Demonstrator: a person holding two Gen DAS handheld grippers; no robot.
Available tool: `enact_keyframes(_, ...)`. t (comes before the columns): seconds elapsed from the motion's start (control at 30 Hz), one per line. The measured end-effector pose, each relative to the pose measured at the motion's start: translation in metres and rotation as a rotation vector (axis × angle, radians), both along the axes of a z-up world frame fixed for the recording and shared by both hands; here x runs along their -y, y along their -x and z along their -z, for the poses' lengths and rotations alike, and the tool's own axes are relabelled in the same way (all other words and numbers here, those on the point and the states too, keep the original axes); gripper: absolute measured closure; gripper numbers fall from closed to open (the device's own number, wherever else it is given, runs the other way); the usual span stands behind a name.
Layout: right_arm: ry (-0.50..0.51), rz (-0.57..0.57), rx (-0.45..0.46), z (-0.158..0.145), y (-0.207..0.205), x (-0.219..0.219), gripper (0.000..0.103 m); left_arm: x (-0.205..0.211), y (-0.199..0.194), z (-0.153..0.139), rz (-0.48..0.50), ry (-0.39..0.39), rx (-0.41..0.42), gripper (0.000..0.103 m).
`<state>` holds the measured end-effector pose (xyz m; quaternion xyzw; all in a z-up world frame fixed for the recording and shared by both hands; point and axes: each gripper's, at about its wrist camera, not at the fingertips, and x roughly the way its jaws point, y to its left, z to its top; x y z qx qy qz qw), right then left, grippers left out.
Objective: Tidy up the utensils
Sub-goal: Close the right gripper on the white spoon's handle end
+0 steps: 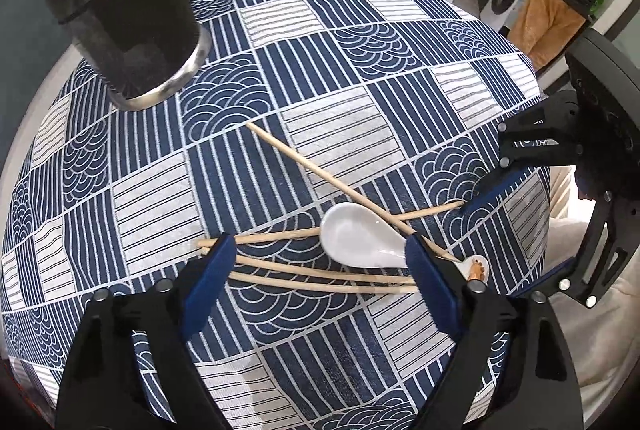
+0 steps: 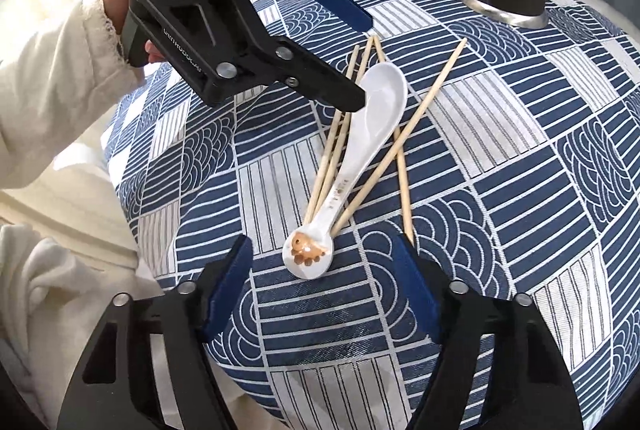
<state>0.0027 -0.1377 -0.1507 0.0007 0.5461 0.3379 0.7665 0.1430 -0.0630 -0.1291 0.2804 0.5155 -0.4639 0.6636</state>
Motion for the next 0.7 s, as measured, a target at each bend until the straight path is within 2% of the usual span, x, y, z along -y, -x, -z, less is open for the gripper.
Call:
enact_keyframes(0.17, 0.006, -0.029, -0.014, 0.003, -0.002, -0.007, 0.057, 0.005, 0.002, 0.007, 0.021, -0.013, -0.044, 0.041)
enact_keyframes(0.23, 0.021, -0.034, -0.013, 0.004, -0.002, -0.008, 0.07, 0.007, 0.002, 0.011, 0.025, -0.022, -0.049, 0.058)
enact_keyframes(0.33, 0.027, -0.037, -0.021, 0.005, -0.002, -0.008, 0.081, 0.009, 0.004, 0.015, 0.031, -0.03, -0.056, 0.076)
enact_keyframes(0.43, 0.015, -0.04, -0.032, 0.007, -0.003, -0.008, 0.081, 0.009, 0.004, 0.019, 0.016, -0.033, -0.061, 0.081)
enact_keyframes(0.57, -0.012, -0.042, -0.056, 0.008, -0.005, -0.006, 0.086, 0.001, -0.003, 0.011, -0.029, 0.048, -0.124, 0.088)
enact_keyframes(0.7, -0.017, -0.051, -0.061, 0.006, -0.006, -0.001, 0.091, -0.002, -0.001, 0.002, -0.019, 0.064, -0.127, 0.091)
